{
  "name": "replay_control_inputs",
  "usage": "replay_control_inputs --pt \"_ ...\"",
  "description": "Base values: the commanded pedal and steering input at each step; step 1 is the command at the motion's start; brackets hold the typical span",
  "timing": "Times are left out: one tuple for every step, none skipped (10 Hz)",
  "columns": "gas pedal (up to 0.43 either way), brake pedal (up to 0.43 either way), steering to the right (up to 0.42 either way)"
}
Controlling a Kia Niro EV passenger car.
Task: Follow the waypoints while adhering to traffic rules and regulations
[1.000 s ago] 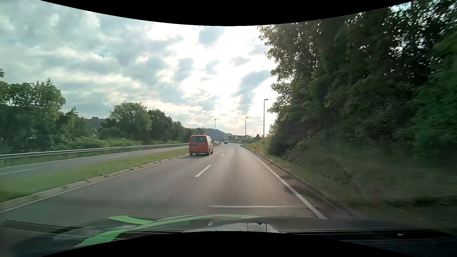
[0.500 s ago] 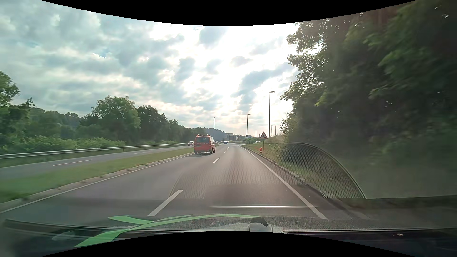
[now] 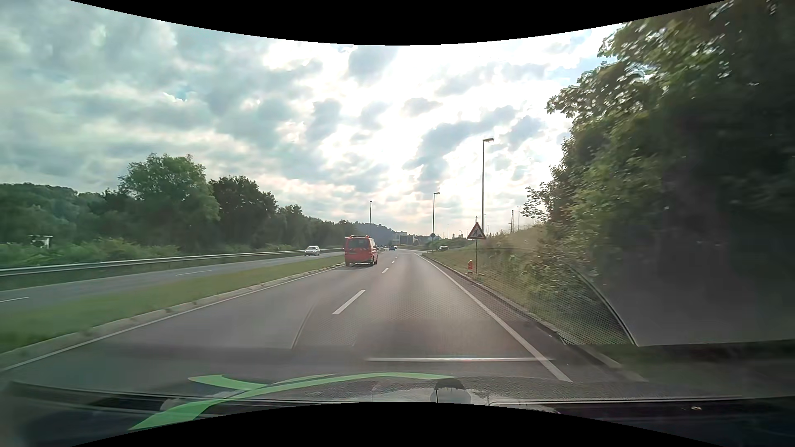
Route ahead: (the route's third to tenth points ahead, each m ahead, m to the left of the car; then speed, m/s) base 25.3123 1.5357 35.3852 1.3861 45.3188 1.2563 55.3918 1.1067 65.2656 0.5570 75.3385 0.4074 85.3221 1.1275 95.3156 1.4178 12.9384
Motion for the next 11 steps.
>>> replay_control_inputs --pt "0.169 0.000 -0.004" --pt "0.169 0.000 -0.004" --pt "0.169 0.000 -0.004" --pt "0.169 0.000 -0.004" --pt "0.157 0.000 -0.004" --pt "0.157 0.000 -0.004" --pt "0.157 0.000 -0.004" --pt "0.157 0.000 -0.004" --pt "0.157 0.000 -0.004" --pt "0.150 0.000 -0.004" --pt "0.150 0.000 -0.004"
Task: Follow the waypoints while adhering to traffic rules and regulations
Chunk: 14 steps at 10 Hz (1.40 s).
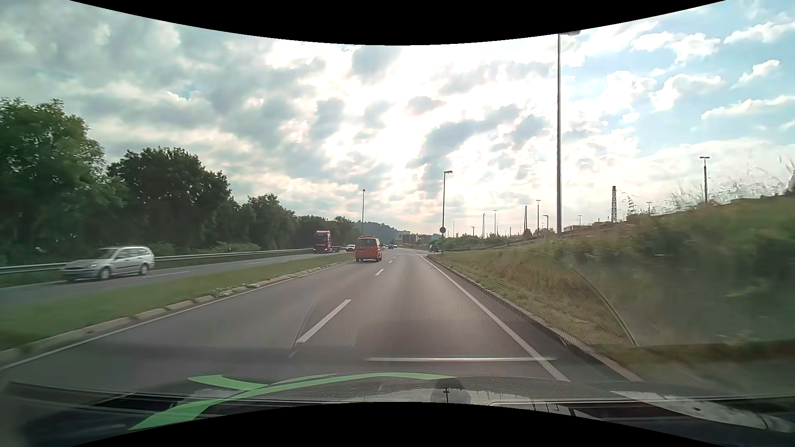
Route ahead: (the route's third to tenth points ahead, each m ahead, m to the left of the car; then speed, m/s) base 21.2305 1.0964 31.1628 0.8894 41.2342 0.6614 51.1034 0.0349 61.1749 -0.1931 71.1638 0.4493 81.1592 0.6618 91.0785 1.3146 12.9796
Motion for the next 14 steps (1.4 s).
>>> replay_control_inputs --pt "0.130 0.000 -0.004" --pt "0.130 0.000 -0.004" --pt "0.138 0.000 -0.004" --pt "0.138 0.000 -0.004" --pt "0.157 0.000 -0.004" --pt "0.157 0.000 -0.004" --pt "0.157 0.000 -0.004" --pt "0.157 0.000 -0.004" --pt "0.157 0.000 -0.004" --pt "0.157 0.000 -0.004" --pt "0.157 0.000 -0.005" --pt "0.157 0.000 -0.006" --pt "0.157 0.000 -0.006" --pt "0.150 0.000 -0.006"
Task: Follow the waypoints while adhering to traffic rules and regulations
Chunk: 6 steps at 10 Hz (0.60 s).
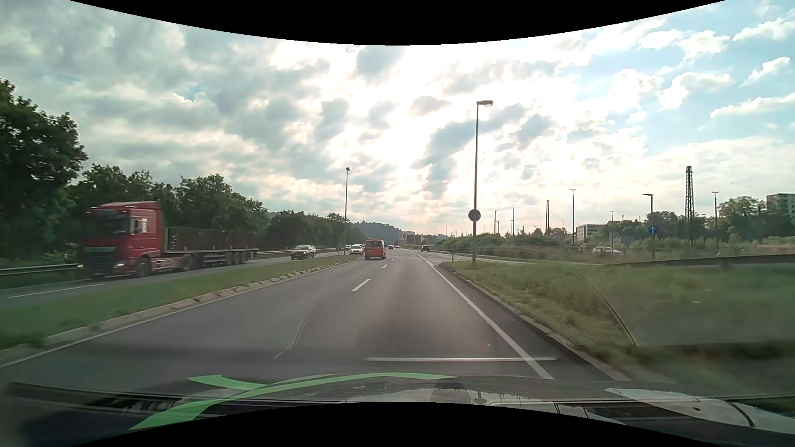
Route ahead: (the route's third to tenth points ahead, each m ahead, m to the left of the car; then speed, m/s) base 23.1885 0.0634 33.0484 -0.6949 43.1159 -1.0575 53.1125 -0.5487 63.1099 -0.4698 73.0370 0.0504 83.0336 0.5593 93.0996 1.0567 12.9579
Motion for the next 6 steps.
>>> replay_control_inputs --pt "0.150 0.000 -0.006" --pt "0.150 0.000 -0.006" --pt "0.150 0.000 -0.006" --pt "0.150 0.000 -0.006" --pt "0.150 0.000 -0.006" --pt "0.157 0.000 -0.006"
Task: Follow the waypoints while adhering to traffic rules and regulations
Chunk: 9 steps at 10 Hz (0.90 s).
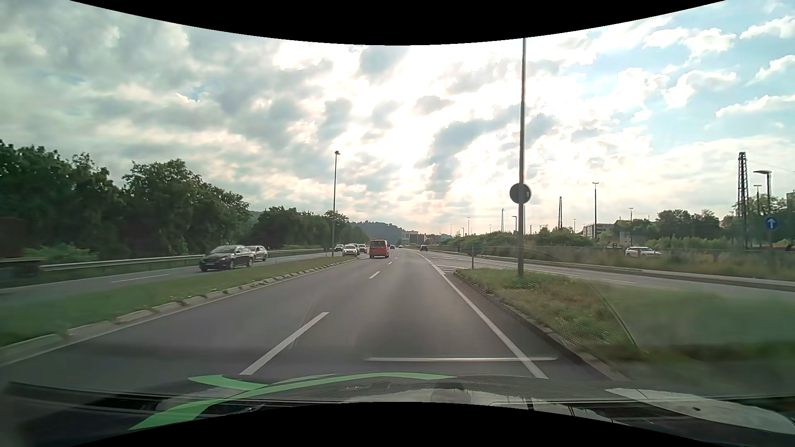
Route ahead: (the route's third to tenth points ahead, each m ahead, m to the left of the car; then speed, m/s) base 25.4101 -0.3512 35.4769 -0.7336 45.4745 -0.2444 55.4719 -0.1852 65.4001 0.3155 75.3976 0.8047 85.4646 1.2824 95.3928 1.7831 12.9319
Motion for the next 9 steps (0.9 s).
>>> replay_control_inputs --pt "0.177 0.000 -0.007" --pt "0.177 0.000 -0.007" --pt "0.189 0.000 -0.007" --pt "0.189 0.000 -0.007" --pt "0.189 0.000 -0.007" --pt "0.189 0.000 -0.007" --pt "0.189 0.000 -0.007" --pt "0.189 0.000 -0.007" --pt "0.189 0.000 -0.007"
